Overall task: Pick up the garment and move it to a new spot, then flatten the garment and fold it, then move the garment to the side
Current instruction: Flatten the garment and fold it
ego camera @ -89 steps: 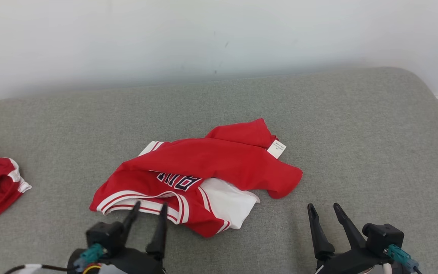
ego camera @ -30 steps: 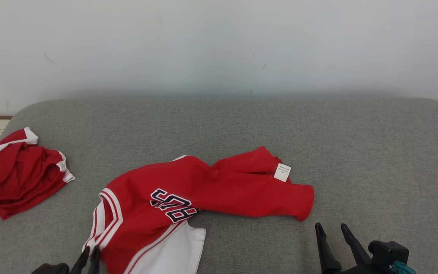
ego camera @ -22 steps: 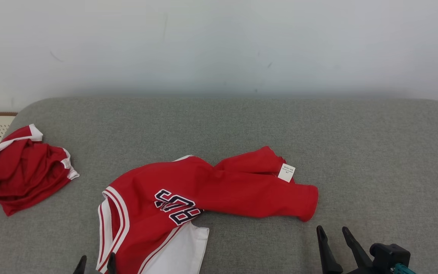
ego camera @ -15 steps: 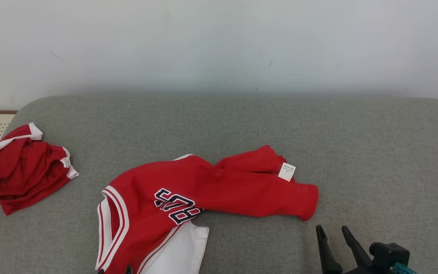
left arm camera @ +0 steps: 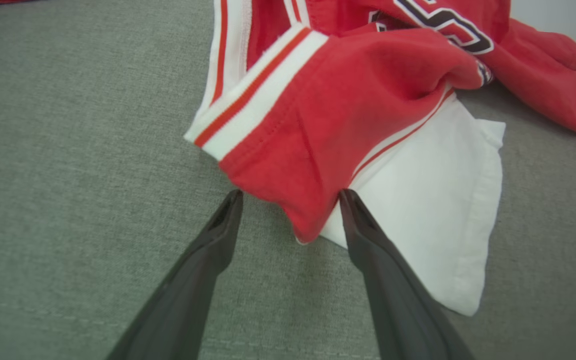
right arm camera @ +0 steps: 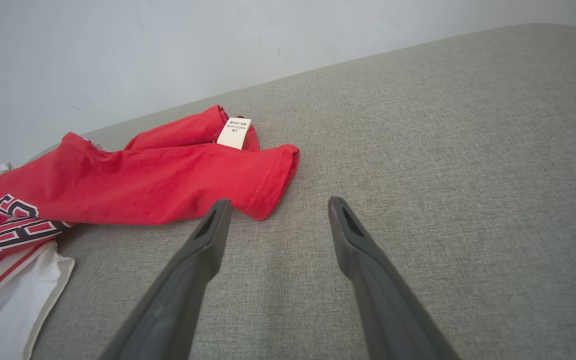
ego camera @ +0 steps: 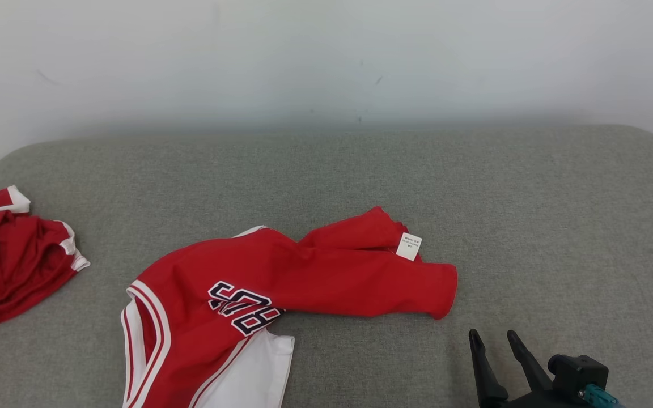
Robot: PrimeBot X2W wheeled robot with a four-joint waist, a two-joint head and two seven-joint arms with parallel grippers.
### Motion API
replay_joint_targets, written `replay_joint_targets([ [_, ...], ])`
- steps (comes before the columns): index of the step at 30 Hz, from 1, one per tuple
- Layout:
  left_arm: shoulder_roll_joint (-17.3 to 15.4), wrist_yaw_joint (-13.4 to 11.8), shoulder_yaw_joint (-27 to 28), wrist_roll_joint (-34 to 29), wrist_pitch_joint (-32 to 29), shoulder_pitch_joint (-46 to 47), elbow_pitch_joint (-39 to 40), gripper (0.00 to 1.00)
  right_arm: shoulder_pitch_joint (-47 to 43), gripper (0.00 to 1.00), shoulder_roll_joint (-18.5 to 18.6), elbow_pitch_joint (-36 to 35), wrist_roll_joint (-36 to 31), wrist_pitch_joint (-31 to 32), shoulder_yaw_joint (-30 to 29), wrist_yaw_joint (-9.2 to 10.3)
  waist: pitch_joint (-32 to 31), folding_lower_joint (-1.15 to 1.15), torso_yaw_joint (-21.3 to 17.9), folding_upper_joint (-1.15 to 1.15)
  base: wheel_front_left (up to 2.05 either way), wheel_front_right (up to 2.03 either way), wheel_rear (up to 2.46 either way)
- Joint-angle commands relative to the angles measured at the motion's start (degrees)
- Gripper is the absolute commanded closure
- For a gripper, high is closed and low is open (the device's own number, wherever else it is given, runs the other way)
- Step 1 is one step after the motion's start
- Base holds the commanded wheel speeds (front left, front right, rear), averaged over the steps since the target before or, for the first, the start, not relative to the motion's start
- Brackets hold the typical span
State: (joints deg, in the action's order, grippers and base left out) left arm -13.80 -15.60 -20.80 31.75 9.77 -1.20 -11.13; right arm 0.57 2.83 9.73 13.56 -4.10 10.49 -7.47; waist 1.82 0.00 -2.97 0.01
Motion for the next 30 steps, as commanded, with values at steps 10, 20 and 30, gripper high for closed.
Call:
replay_joint_targets([
  [10,-4.15,3.29,0.39,-2.84,0.87,11.13,-3.65,1.00,0.96,0.00,0.09,0.07,-0.42,-0.03,0.16,-0.04,0.93,0.00,-1.69,-0.01,0.00,0.00,0.00],
  [20,-9.08,7.40,-0.36,-5.21,-3.03,24.82,-6.47,1.00,2.58,0.00,0.10,1.46,0.72,-1.10,0.73,-0.04,2.26,0.00,-3.31,-0.01,0.00,0.00,0.00],
  [30,-8.03,7.85,0.17,-3.43,0.99,21.90,-13.26,0.00,2.39,0.00,0.10,3.97,1.53,-2.60,1.10,-0.04,1.11,0.00,-4.30,-0.01,0.00,0.00,0.00],
])
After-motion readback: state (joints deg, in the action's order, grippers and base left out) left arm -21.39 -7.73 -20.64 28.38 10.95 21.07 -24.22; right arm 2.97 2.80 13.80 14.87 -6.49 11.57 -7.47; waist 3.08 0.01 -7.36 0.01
